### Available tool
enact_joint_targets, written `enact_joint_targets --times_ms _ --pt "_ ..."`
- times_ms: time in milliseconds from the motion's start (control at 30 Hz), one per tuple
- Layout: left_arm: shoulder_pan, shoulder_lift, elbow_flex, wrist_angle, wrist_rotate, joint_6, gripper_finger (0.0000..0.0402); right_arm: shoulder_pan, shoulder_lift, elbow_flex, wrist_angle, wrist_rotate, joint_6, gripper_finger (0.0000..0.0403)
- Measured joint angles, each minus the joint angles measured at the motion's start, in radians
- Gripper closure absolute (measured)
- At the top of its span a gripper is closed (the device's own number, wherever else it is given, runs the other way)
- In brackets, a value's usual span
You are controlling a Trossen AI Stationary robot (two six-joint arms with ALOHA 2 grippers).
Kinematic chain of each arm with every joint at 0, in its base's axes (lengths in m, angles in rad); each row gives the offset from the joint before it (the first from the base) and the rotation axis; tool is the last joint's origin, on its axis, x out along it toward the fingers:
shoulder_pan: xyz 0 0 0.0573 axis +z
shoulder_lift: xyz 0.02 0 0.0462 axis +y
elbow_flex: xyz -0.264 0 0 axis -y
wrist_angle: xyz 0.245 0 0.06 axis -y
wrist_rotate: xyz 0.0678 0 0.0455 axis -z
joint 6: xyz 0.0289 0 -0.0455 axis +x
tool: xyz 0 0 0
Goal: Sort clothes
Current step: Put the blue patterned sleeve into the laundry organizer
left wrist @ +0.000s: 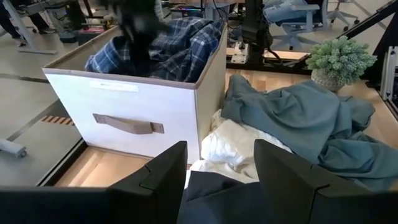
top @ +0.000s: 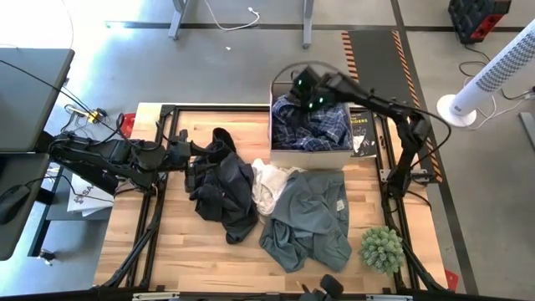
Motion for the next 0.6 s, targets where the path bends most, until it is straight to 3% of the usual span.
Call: enact_joint_targets --times_ms 200,300,467,533,600 --pt "0.0 0.0 0.0 -0.005 0.001 -0.008 0.022 0.038 -0.003 0.256 -0.292 -0.006 0.03 0.0231" --pt "0.0 0.004 0.0 -0.005 0.003 -0.008 0.022 0.084 -0.005 0.274 -0.398 -0.105 -0.019 0.0235" --pt "0.0 0.023 0.0 -0.005 0.003 -0.008 0.022 0.12 -0.005 0.111 -0.426 -0.228 -0.021 0.0251" --pt "0.0 0.036 0.0 -0.005 0.003 -0.008 0.022 0.11 -0.005 0.0 -0.386 -0.213 -0.02 0.0263" --pt "0.0 0.048 0.0 -0.005 0.005 -0.008 0.022 0.088 -0.003 -0.124 -0.286 -0.135 -0.02 0.0275"
